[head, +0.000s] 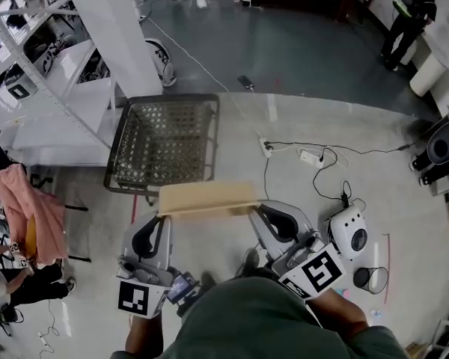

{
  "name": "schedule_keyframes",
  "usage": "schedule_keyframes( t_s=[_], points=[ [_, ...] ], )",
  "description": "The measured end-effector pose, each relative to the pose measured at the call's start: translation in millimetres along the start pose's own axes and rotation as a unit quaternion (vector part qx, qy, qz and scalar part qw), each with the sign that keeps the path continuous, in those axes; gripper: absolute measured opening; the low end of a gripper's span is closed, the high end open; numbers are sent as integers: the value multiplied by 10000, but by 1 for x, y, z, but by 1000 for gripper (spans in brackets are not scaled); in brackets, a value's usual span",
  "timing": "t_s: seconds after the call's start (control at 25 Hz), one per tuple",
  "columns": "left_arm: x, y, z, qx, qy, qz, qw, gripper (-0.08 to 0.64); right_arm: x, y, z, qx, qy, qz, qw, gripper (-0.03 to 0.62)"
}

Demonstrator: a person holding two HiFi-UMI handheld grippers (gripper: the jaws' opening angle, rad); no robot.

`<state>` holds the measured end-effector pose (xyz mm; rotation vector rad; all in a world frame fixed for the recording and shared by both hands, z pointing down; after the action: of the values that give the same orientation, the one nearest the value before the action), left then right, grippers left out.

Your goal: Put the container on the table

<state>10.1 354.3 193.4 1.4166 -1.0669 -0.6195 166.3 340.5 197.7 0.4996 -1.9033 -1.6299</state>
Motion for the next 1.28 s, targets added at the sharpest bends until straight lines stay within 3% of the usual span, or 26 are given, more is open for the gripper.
schedule_keyframes(
  t_s=[0.32, 0.48, 0.8, 1.28],
  points=[
    [24, -11, -14, 66, -403, 92, 9991, 18, -6, 0, -31, -49, -431, -36, 9991, 20],
    [33, -7, -9, 77, -405, 203, 9989, 18, 4, 3, -40, 3, -496, -4, 9988, 20],
    [74, -3, 31, 95, 28, 108, 9999, 18, 44, 0, -61, 128, -100, 29, 9999, 19],
    [119, 14, 168, -14, 836, -14, 9965, 20, 174, -31, -62, 315, 700, 115, 9970, 18]
  ],
)
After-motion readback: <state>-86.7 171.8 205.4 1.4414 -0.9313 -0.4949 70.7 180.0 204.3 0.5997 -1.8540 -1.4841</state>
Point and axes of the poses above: the fingertips, and each gripper's own axes: x forward along the fingers, z to its left, y out of its underside, the point moved 1 cm from there along -x, backward along the fingers, and after that the axes turned 14 degrees about z, right-handed, at the moved point
